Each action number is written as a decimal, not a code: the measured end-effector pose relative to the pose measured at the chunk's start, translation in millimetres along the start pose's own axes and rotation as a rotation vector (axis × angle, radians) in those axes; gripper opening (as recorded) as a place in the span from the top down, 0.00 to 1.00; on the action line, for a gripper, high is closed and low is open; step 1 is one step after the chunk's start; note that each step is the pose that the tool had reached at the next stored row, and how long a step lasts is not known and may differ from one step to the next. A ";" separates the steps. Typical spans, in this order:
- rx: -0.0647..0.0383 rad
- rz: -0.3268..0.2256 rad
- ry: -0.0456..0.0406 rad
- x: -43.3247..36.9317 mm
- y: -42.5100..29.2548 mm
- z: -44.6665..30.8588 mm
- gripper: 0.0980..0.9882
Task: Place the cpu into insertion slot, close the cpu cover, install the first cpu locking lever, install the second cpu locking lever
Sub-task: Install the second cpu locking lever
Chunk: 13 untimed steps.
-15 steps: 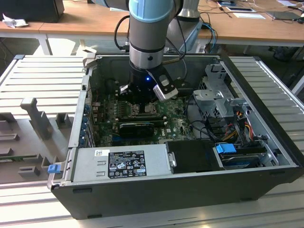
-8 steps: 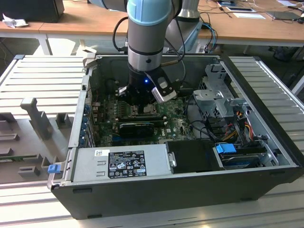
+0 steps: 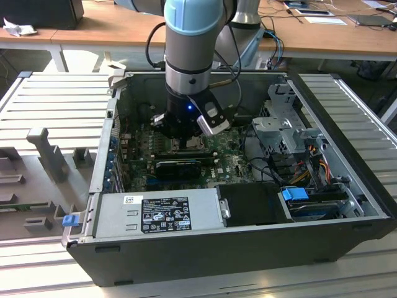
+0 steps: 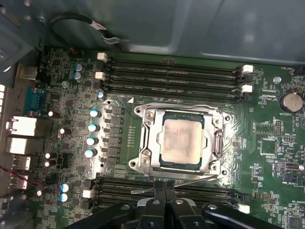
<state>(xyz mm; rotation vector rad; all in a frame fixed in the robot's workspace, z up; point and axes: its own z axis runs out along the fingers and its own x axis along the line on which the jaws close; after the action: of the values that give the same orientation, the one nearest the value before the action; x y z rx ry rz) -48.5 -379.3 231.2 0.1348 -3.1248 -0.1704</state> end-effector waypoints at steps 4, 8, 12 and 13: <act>-0.016 -0.001 -0.0013 9.0 -3.5 1.7 0.99; -0.022 -0.006 -0.0011 12.6 -5.5 11.0 0.99; -0.031 -0.007 -0.0019 18.0 -6.3 20.4 0.99; -0.038 -0.007 -0.0026 19.1 -6.4 21.2 0.99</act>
<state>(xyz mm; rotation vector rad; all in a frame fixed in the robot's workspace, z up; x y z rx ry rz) -67.3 -385.0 209.5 0.1446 -3.1218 -0.2305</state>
